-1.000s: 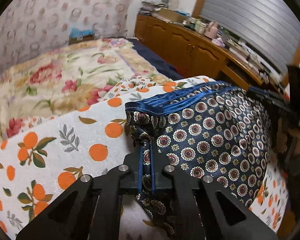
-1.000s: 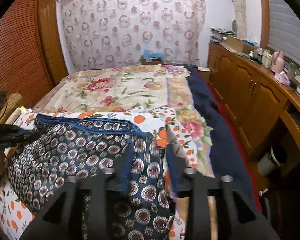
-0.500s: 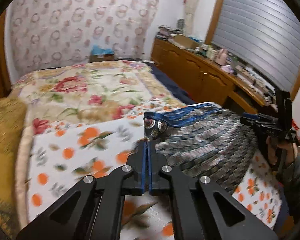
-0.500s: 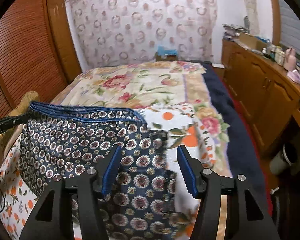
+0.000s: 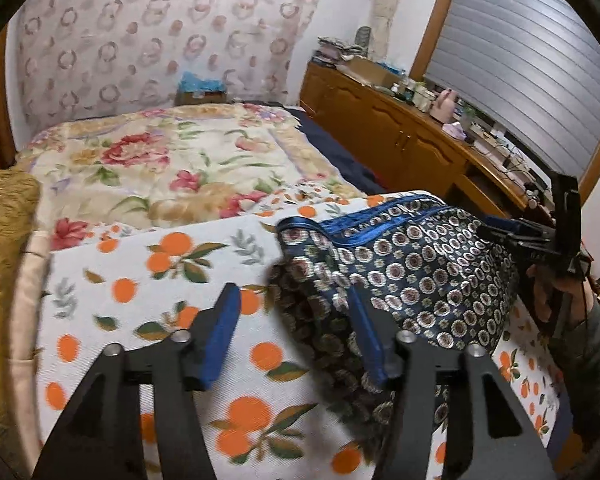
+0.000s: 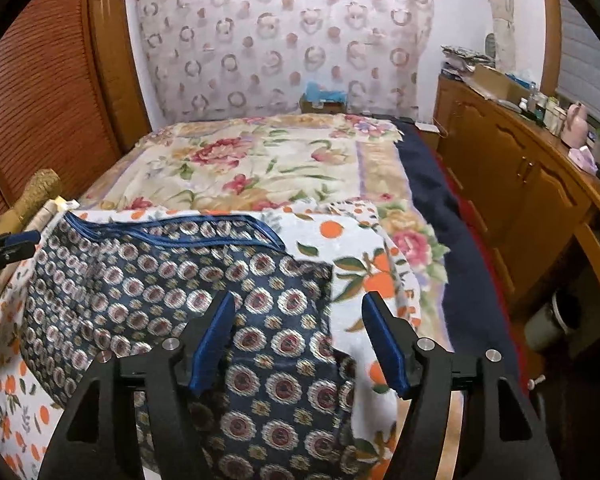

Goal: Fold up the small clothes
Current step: 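Lift the folded robe with both grippers and carry it toward the yellow plush toy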

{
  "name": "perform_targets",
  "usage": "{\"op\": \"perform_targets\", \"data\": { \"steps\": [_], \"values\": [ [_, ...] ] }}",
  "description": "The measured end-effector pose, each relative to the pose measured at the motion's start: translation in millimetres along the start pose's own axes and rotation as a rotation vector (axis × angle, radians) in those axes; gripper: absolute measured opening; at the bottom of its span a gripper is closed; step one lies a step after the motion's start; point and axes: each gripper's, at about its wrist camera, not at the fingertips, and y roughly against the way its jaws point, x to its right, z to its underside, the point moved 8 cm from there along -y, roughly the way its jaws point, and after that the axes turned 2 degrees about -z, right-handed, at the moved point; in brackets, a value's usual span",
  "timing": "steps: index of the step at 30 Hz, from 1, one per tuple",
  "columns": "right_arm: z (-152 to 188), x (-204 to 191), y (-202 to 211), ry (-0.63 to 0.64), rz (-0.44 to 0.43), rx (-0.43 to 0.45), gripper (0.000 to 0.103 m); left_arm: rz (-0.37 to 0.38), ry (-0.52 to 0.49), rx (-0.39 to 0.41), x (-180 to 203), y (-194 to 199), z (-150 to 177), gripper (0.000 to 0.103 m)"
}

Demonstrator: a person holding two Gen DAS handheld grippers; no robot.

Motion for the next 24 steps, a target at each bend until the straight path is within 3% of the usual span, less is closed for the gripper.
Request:
{"op": "perform_targets", "data": {
  "steps": [7,21,23,24],
  "values": [
    [6,4,-7,-0.012,-0.001,-0.032,0.069,0.023,0.032,-0.097,7,-41,7,0.061],
    [6,7,-20,-0.057,-0.108,-0.074,0.069,0.007,0.007,-0.089,9,-43,10,0.061],
    [7,3,-19,-0.044,-0.123,-0.073,0.056,0.006,0.011,-0.087,10,-43,9,0.061],
    [8,-2,-19,-0.028,-0.144,-0.074,0.041,0.006,0.013,-0.089,11,-43,9,0.056]
  ]
}}
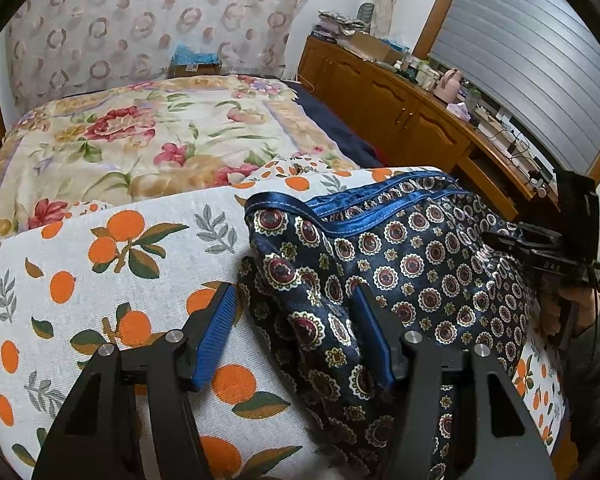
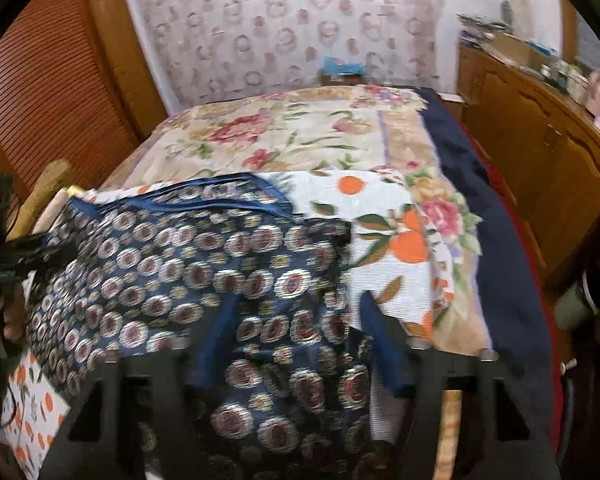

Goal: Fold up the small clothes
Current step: 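Lift the folded robe with both grippers and carry it toward the yellow plush toy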

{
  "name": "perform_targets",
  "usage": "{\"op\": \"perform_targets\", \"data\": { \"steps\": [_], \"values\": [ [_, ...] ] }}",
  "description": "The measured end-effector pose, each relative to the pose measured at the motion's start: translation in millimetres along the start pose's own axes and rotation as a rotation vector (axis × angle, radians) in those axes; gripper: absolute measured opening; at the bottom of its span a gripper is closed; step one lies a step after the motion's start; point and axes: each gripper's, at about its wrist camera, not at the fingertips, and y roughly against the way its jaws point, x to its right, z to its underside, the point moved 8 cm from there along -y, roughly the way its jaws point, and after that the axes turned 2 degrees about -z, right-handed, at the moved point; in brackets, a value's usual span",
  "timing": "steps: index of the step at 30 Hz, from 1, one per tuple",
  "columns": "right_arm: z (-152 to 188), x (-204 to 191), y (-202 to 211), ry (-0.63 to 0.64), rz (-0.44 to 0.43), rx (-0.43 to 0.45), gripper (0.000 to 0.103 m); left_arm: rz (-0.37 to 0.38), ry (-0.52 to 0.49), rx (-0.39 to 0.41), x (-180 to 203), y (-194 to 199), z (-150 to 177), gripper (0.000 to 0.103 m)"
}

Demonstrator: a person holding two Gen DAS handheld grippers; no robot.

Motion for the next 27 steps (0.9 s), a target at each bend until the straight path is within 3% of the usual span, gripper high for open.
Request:
{"op": "perform_targets", "data": {
  "steps": [1,3,4,5,17,27],
  "values": [
    [1,-4,0,0.009,-0.019,-0.004,0.031,0.004,0.006,-0.008,1,0,0,0.041],
    [3,-11,1,0.049,-0.026,-0.01,0.017,0.033,0.014,-0.027,5,-1,0,0.023],
    [4,-15,2,0.066,-0.031,-0.012,0.014,0.043,0.011,-0.028,8,0,0,0.012],
    [4,-18,4,0.08,-0.025,-0.009,0.013,0.051,0.006,-0.025,11,2,0,0.008],
    [-3,-44,56,0.135,-0.035,0.138,0.009,0.081,-0.027,0.181,36,89,-12,0.006],
    [-15,-86,78,0.254,-0.088,0.259,0.009,-0.003,0.019,0.351,-3,187,-6,0.006]
  ]
}}
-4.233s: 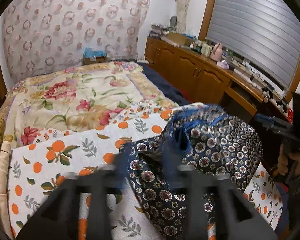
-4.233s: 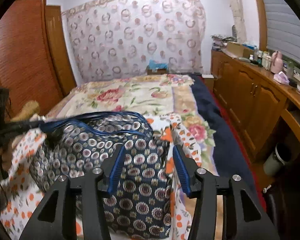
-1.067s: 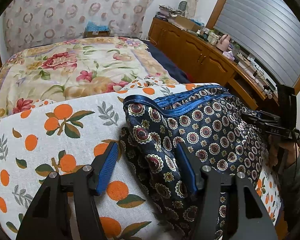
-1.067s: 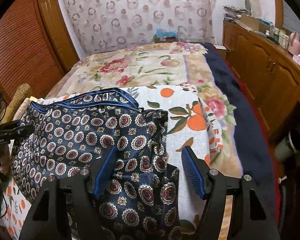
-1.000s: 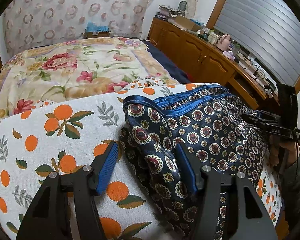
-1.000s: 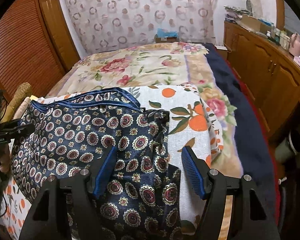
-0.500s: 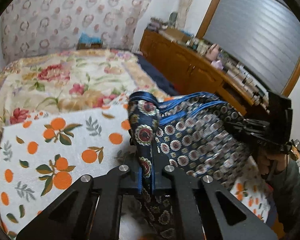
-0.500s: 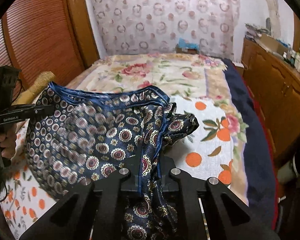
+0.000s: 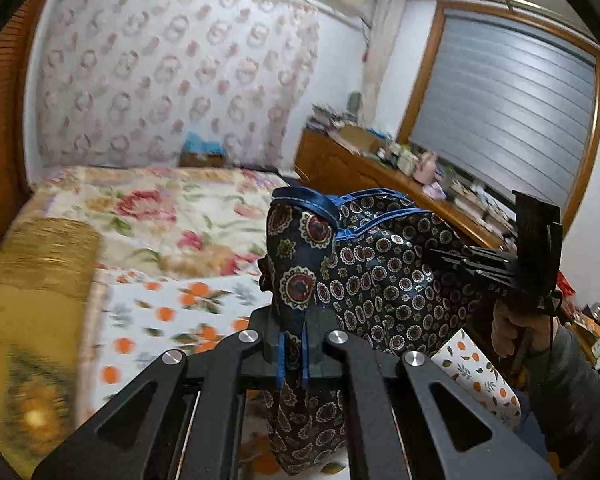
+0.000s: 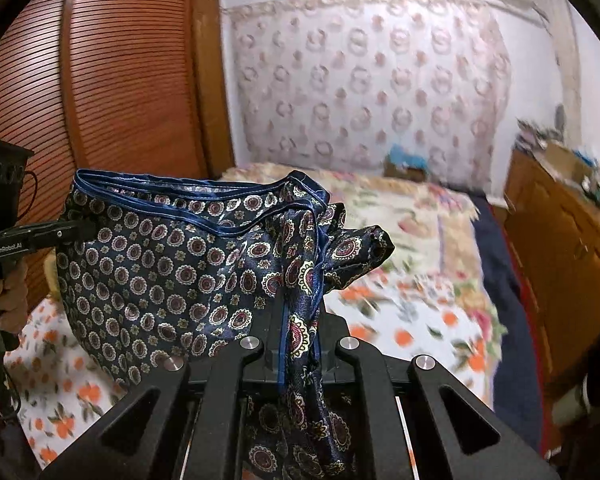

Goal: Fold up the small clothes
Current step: 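Lift the folded robe with both grippers and carry it toward the yellow plush toy, then lower the robe onto the bed beside the plush toy and open both grippers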

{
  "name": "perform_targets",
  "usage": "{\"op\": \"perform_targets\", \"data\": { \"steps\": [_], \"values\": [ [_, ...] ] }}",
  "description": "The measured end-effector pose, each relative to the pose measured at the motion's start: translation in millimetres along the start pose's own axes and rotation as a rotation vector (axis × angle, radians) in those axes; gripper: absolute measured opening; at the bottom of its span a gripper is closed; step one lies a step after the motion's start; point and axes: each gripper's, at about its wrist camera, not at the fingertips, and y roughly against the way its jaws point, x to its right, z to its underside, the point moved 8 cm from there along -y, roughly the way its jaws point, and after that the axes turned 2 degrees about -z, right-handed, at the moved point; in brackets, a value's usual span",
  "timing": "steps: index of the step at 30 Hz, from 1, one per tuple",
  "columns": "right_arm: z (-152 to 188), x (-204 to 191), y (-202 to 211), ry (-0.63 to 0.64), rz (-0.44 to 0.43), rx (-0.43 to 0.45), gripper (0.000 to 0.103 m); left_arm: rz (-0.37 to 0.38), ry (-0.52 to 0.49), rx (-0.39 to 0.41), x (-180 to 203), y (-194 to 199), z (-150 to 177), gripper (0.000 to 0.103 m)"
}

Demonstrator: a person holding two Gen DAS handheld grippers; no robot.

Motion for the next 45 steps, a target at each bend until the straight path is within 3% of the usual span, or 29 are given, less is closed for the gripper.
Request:
{"op": "perform_targets", "data": {
  "steps": [9,16,23,29,36,38,40,45],
  "values": [
    [-52,-60,-43,0.13,-0.132,0.071,0.009,-0.183,0.06,0.119,-71,77,-6,0.006],
    [-100,-100,-141,0.27,-0.207,0.083,0.008,-0.314,0.171,0.166,-145,100,12,0.006],
    [-127,-145,-226,0.414,-0.228,0.057,0.008,-0.396,0.244,0.172,-191,112,47,0.006],
    [-141,-178,-296,0.46,-0.264,0.008,0.007,-0.445,0.288,0.15,-212,117,72,0.006],
    [-143,-194,-336,0.466,-0.285,-0.033,0.008,-0.49,0.292,0.11,-225,111,86,0.006],
    [-147,-191,-343,0.425,-0.286,-0.042,0.015,-0.495,0.286,0.106,-225,111,86,0.006],
    [-151,-195,-358,0.396,-0.255,-0.06,0.04,-0.506,0.279,0.102,-224,111,86,0.006],
    [-159,-196,-364,0.38,-0.169,-0.037,0.06,-0.533,0.267,0.088,-227,109,85,0.012]
  ]
}}
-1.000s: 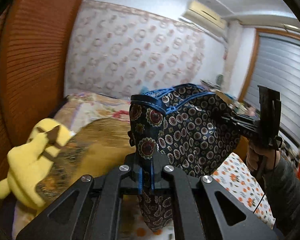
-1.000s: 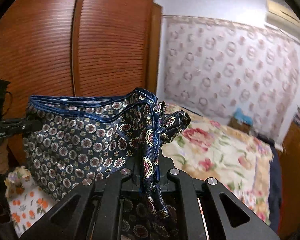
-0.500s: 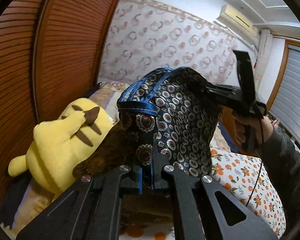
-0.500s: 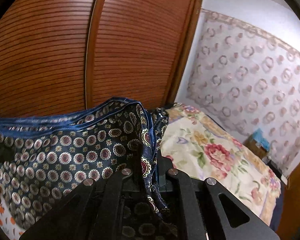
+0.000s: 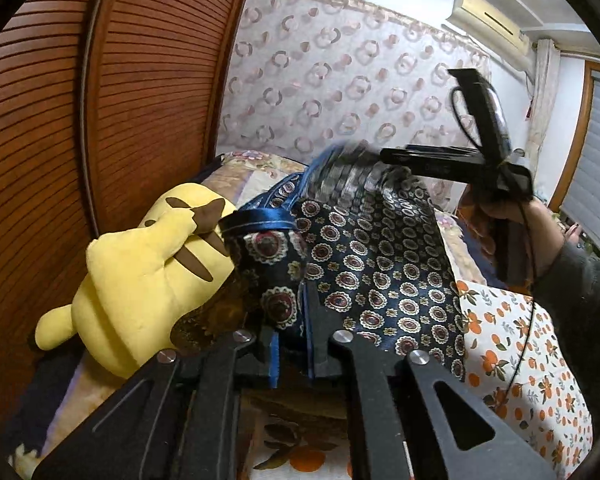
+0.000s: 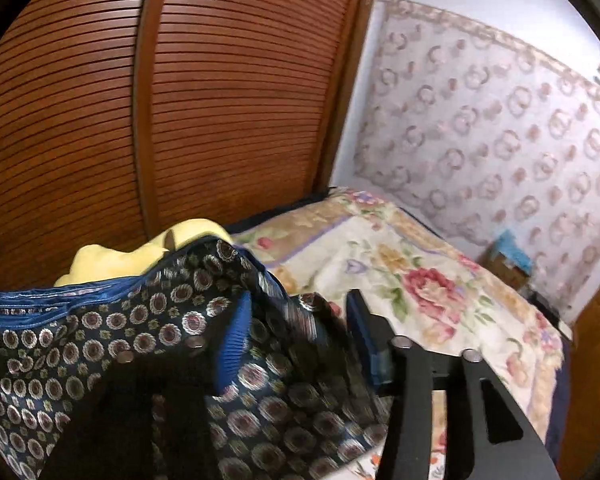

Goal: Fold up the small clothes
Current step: 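Lower the robe onto the bed beside the plush toy and open both grippers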

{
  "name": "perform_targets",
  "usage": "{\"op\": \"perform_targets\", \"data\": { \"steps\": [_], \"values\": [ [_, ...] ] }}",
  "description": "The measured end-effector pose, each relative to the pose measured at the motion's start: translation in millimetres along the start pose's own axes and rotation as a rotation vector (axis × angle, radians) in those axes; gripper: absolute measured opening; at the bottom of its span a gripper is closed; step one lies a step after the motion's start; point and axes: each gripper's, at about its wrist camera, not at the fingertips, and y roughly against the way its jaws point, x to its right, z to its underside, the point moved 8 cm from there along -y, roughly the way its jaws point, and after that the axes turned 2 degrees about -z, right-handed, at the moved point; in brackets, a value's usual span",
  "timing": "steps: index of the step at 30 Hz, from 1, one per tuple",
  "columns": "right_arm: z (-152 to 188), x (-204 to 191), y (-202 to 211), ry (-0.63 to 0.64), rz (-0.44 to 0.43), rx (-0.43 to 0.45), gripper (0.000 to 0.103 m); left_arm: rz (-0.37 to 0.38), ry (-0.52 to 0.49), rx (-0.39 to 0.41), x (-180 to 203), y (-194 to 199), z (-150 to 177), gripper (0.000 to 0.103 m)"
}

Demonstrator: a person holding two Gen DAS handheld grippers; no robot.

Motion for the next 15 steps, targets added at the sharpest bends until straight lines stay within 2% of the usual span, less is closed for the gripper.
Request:
{"op": "perform_targets", "data": {
  "steps": [2,5,8,9,10,14,15],
  "values": [
    [3,-4,6,-0.007,-0.012,0.008,0.064,-0.008,-0.01,0.0,-1,1,-1,0.02],
    [16,-19,12,-0.011,-0.032,0.001,0.069,-0.005,-0.016,0.011,-1,4,-3,0.038],
    [31,-29,17,-0.044,-0.077,-0.013,0.071,-0.02,-0.033,0.029,-2,11,-5,0.062],
    [33,-29,21,-0.051,-0.089,-0.017,0.071,-0.022,-0.04,0.036,-1,14,-6,0.08],
    [37,-32,21,-0.06,-0.1,-0.022,0.071,-0.026,-0.045,0.043,-1,17,-7,0.091],
    [51,-41,19,-0.084,-0.142,-0.052,0.071,-0.108,-0.068,0.055,-4,27,-9,0.103],
    [54,-46,16,-0.082,-0.141,-0.063,0.071,-0.11,-0.072,0.057,-4,29,-9,0.103]
  ]
}}
